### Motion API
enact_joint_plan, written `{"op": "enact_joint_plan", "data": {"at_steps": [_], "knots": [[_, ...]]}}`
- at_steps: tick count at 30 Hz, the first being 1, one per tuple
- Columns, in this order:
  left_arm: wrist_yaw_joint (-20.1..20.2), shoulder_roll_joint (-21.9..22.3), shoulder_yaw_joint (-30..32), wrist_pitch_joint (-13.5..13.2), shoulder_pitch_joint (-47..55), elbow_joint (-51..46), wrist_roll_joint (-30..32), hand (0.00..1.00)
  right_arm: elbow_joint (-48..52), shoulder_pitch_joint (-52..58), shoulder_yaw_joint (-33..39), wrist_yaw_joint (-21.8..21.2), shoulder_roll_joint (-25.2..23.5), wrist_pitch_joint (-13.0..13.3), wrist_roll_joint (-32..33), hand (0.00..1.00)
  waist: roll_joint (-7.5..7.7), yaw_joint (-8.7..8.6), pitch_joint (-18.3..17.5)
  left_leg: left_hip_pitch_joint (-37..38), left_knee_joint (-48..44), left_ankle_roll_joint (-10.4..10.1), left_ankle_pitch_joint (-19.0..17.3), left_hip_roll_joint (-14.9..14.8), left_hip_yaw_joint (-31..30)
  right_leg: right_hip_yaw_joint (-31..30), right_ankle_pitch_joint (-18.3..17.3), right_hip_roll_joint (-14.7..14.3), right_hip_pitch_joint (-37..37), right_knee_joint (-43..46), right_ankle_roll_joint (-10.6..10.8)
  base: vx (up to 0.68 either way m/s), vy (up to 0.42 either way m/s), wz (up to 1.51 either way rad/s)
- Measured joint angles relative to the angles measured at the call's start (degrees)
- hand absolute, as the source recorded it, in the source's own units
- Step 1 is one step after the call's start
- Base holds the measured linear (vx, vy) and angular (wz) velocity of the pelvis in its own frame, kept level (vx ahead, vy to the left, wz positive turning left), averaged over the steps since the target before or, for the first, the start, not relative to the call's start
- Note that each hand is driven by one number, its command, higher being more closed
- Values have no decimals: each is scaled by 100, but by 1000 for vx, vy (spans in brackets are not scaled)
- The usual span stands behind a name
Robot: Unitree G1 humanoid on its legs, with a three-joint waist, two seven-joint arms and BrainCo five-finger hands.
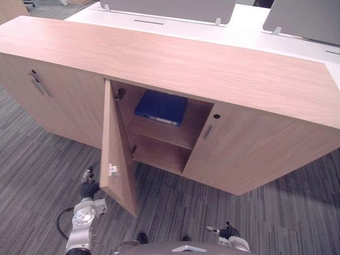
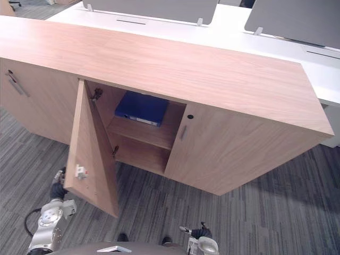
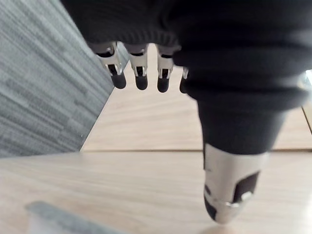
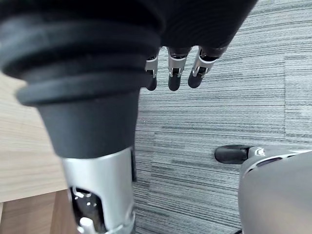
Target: Walk over to the cabinet, pick up the folder, carry it to the office cabinet, place the folder inside the office cabinet, then close the office cabinet door
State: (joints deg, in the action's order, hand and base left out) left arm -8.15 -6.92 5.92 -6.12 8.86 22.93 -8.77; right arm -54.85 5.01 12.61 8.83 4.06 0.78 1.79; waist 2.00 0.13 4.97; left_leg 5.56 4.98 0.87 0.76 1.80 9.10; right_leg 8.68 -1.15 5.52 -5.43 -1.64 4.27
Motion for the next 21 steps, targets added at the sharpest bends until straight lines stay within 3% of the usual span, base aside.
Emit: {"op": "enact_joint_plan", "data": {"at_steps": [12,21], "knots": [[229,141,-1163,8,-225,319,-9,0,27,17,-68,25,-136,2,4,0,26,-236,24,123,3,-19,-15,-60,272,-210,86,-51,-32,-80,4,-43,-21,-11],[-58,8,-1292,154,-1105,1089,231,0,26,27,-70,83,-103,-16,2,0,17,-544,17,164,-1,-98,-139,-174,908,-841,304,-184,162,-254,-26,-28,-27,-38]]}}
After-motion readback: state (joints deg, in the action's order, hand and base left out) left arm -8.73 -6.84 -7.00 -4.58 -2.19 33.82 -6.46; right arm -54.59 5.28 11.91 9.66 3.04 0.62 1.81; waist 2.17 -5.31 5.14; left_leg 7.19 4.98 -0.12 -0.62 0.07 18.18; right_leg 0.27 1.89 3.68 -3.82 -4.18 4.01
